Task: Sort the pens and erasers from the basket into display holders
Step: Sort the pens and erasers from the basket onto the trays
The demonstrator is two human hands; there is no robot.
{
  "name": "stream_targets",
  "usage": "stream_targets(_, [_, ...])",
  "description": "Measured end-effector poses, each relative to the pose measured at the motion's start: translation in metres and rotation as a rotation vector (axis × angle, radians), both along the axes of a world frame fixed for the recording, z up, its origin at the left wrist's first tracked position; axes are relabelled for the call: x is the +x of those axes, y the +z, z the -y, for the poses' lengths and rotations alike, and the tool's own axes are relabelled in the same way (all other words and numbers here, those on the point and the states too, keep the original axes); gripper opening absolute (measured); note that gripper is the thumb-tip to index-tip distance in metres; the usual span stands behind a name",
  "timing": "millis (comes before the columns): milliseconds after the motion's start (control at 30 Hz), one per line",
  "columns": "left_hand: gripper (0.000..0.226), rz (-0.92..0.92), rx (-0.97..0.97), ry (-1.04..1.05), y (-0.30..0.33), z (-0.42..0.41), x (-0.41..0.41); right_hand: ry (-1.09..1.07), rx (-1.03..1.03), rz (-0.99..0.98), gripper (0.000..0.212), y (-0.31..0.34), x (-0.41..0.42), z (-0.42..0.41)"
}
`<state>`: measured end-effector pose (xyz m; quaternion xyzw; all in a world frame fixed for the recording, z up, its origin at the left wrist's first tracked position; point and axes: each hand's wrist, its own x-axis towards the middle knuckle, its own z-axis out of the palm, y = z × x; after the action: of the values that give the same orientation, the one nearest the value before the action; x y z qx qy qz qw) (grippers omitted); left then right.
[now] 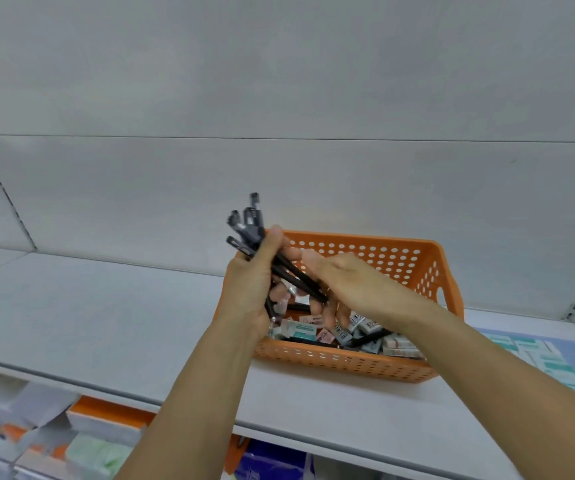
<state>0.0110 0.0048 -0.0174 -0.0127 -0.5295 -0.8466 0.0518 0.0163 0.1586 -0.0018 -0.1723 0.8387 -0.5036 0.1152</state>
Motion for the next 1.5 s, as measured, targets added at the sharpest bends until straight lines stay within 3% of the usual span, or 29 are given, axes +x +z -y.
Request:
stream_targets(100, [0.032,0.021,0.053,0.157,0.006,0.017,0.002,-0.155,0.395,-0.205,0.035,-0.012,-0.016,-0.003])
stream_targets(200, [0.032,0.015,0.101,0.136,0.009,0.025,0.009,-0.045,0.909,-0.265,0.019,-0.033,-0.029,0.004])
stream_targets(333, [0.034,0.002,0.09,0.073,0.008,0.024,0.017,-0.012,1.127,-0.415,0.013,-0.041,-0.038,0.007])
stream_targets(533, [0.028,0.045,0.112,0.037,0.005,0.016,0.017,-0.006,1.087,-0.413,0.016,-0.044,-0.039,-0.007])
stream_targets(733, [0.024,0.046,0.141,0.059,0.003,0.025,0.015,-0.054,0.841,-0.175,0.022,-0.034,-0.031,-0.011])
stream_targets(833, [0.021,0.047,0.126,0.068,0.0,0.034,0.017,-0.174,0.565,-0.089,0.021,-0.02,-0.024,-0.018])
stream_targets(900, [0.021,0.062,0.124,0.064,-0.002,0.037,0.02,-0.314,0.448,-0.165,0.028,-0.006,-0.017,-0.024])
stream_targets(1033, [0.021,0.069,0.158,0.065,-0.002,0.034,0.02,-0.558,0.274,-0.508,0.036,0.015,-0.003,-0.023])
stream_targets(1167, [0.032,0.075,0.17,0.04,0.002,0.026,0.017,-0.415,-0.032,-0.399,0.034,0.019,0.01,0.008])
stream_targets(1267, [0.033,0.014,0.132,0.07,0.005,0.028,0.016,-0.161,-0.067,-0.257,0.033,0.007,0.016,0.029])
stream_targets(1367, [0.027,0.019,0.103,0.207,0.006,0.041,0.019,-0.104,-0.08,-0.185,0.048,0.0,0.008,0.037])
stream_targets(1433, [0.027,0.053,0.146,0.272,0.005,0.05,0.023,-0.127,0.168,-0.225,0.053,-0.005,-0.005,0.043])
stream_targets(1500, [0.019,0.095,0.163,0.308,0.005,0.055,0.026,-0.076,0.544,-0.224,0.046,-0.014,-0.017,0.053])
